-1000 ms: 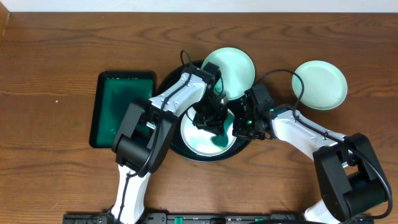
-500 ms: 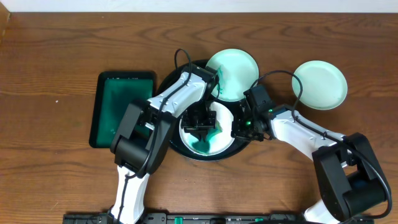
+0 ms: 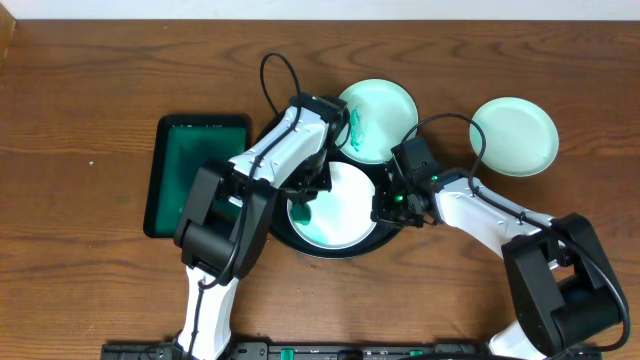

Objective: Clean dirty plates on tray and stack at the side

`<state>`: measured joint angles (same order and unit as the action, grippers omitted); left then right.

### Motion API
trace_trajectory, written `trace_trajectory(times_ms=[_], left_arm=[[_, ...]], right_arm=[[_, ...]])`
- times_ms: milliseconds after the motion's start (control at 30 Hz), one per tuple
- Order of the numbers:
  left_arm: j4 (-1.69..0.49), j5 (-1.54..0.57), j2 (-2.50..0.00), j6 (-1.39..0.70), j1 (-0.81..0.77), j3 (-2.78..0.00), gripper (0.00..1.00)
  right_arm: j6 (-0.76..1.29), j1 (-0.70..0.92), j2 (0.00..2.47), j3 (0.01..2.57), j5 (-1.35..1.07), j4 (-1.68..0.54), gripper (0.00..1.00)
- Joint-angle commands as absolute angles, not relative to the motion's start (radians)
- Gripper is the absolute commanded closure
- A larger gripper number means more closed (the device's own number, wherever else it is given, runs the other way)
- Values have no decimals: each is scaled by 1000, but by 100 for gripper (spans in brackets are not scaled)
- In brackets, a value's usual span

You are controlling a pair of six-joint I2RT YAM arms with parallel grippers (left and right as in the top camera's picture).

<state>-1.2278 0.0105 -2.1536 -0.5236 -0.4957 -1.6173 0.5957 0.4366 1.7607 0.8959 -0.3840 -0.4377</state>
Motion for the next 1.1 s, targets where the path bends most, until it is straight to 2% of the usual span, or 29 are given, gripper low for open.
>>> trace_trajectory(times_ms=[0,367,600,833,1067], left_arm=[[-1241,139,-2100,-527,-458,-1668,93],[-1349,120,-1922,-525,-411,-1707,92],[-1413,120,-1917,-505,-311,-1706,93],[-1414,119,-1917,-486,-233,-1706,93],[-1414,115,-1918,-459,-178,-1706,93]], right_arm=[[559,437,1795,864,-300,-442,99],[423,438,1767,904,-300,-381,99],[313,443,1604,942,-280,-381,99],[244,464,1417,942,-181,-400,99],[148,535,1276,942,59,-410,99]])
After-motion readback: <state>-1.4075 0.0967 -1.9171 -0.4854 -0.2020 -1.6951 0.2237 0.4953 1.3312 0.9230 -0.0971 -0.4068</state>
